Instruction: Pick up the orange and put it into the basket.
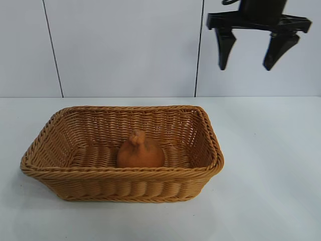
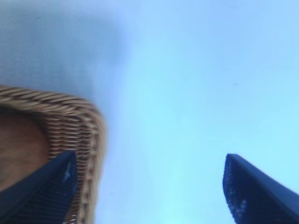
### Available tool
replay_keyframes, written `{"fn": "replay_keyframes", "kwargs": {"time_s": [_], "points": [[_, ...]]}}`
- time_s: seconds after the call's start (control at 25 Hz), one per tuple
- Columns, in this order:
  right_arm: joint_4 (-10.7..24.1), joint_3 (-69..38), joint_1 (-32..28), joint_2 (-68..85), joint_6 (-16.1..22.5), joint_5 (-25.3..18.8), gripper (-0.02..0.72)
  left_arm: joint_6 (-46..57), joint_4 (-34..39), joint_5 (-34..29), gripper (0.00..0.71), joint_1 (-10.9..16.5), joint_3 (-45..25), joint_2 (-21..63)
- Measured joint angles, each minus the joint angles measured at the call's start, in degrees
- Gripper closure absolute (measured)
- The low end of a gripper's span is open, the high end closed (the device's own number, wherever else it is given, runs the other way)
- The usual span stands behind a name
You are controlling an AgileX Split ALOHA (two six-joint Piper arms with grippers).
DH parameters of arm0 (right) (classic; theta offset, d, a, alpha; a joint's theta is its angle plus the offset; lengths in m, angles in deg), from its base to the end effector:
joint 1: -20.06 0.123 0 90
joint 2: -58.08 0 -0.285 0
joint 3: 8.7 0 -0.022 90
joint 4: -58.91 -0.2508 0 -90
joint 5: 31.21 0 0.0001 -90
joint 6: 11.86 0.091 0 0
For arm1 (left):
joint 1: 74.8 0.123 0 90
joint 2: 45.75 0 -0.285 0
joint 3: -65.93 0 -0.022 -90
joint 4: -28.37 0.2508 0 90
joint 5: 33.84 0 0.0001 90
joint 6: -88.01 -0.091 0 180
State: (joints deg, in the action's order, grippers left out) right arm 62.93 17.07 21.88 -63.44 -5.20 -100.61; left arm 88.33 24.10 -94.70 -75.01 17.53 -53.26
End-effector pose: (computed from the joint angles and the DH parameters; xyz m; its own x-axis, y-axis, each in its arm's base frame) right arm 0.4240 0.0075 0.2749 -0.9632 0.0606 -0.2618 0.0735 0.9965 -0.0397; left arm -0.0061 -0.0059 0.2781 -0.4515 -0.0402 -0.8913 0.0429 0.9969 -0.0666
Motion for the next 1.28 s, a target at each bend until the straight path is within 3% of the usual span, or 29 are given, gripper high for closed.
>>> {"fn": "replay_keyframes", "kwargs": {"time_s": [0.32, 1.0, 1.28], "points": [[-1.07, -5.73, -0.95, 3.2, -2.65, -0.31, 0.115, 0.0, 0.0, 0.0, 0.068, 0.0, 0.0, 0.0], [-2.46, -57.71, 0.89, 43.11, -3.82, -0.22, 0.115, 0.0, 0.16, 0.07, 0.068, 0.0, 0.0, 0.0], [-3.31, -71.73, 0.89, 65.73, -5.34, 7.3, 0.115, 0.0, 0.11, 0.07, 0.068, 0.0, 0.0, 0.0]]}}
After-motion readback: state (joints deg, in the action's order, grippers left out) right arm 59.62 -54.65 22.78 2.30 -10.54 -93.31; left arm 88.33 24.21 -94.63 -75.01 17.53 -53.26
